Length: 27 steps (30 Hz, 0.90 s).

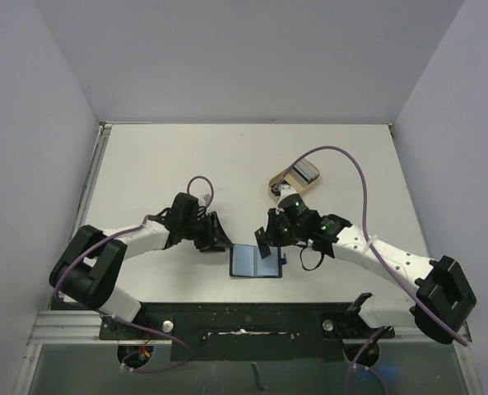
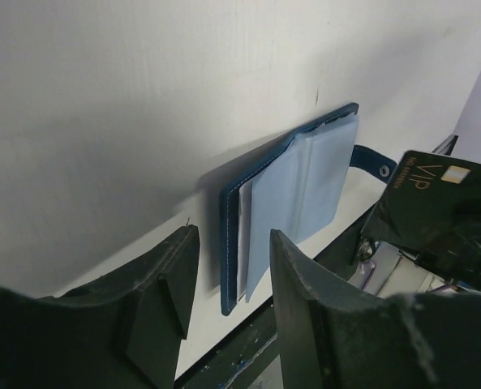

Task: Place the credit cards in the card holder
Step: Insert the credit card into the card holder.

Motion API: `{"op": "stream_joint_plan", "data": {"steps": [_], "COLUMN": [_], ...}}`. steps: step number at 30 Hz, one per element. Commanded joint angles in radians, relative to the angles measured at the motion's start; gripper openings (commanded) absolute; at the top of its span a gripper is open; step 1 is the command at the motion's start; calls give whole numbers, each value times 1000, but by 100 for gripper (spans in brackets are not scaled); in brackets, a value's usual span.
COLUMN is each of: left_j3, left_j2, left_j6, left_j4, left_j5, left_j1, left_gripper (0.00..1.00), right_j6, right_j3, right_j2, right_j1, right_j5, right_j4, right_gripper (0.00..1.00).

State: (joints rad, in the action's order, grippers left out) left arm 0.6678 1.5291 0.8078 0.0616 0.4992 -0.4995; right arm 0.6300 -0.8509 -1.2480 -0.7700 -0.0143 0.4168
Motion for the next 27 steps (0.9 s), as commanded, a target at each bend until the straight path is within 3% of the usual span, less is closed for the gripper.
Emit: {"op": "stream_joint_plan", "data": {"steps": [1,6,16,27], "left_j3": [-67,-131,-148,-164], "left_j2": [-36,-22,-11,-12], "left_j6": [63,136,111,102], "left_j4": [-185,-308,-274,-252], "left_j5": [82,113,26,-24], "left_j1": [-5,-14,-39,-47], "left_gripper": [38,30,0,0], "right_j6": [144,219,306,339], "right_j3": [49,150,272,357], "right_j2": [38,29,-10,-44], "right_j1": [-7,-20,-20,19], "right_j5": [-49,-62,-67,-122], "right_j4": [-140,-231,-346,-452], "right_gripper": [0,2,7,8]}}
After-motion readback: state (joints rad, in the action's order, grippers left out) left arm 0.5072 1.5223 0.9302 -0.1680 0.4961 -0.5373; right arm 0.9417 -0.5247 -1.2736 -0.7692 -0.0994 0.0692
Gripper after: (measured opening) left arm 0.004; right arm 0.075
